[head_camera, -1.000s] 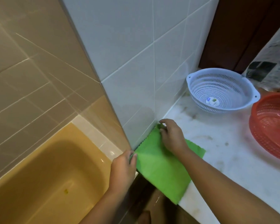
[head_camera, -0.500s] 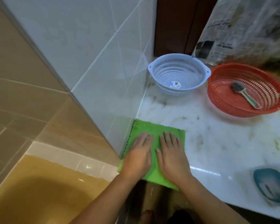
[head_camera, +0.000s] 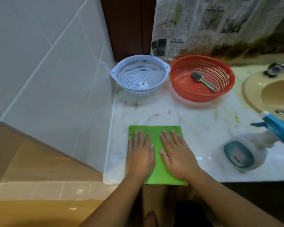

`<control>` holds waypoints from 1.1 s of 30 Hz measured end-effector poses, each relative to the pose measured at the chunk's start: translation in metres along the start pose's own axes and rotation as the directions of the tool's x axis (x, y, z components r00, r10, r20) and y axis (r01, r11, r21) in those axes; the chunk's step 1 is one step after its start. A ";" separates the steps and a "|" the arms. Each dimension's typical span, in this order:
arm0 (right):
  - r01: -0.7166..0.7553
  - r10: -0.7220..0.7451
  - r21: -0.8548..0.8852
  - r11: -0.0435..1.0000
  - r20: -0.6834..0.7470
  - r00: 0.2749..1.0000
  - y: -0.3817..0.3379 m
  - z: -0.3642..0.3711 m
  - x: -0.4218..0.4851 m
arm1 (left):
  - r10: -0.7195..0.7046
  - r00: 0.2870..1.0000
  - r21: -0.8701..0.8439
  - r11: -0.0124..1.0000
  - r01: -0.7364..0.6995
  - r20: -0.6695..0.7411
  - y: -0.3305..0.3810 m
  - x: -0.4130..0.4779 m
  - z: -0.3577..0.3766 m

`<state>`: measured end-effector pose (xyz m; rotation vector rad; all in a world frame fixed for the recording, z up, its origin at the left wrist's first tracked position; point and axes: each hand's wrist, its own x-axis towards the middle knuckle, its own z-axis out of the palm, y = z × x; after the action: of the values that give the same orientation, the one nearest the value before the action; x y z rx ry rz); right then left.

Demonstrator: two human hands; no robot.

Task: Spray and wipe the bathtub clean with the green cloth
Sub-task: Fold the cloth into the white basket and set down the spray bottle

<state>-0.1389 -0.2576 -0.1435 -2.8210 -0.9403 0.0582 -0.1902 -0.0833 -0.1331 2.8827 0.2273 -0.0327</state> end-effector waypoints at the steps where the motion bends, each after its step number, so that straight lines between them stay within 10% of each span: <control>1: -0.008 0.008 -0.005 1.000 0.009 1.000 0.009 -0.001 0.000 | 0.009 1.000 -0.011 1.000 -0.009 0.024 0.007 0.004 0.001; 20: 0.014 -0.013 -0.025 1.000 0.043 0.999 0.042 -0.014 -0.010 | 0.161 0.970 0.103 0.978 -0.182 0.184 0.016 -0.006 0.000; 33: 0.246 -0.221 0.152 0.957 -0.165 0.961 0.060 -0.011 -0.112 | 0.529 0.845 -0.114 0.838 -0.534 -0.073 -0.033 -0.073 -0.003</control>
<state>-0.1926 -0.3736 -0.1442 -2.5012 -1.1667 -0.0921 -0.2673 -0.0618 -0.1351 2.7090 -0.5536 0.1351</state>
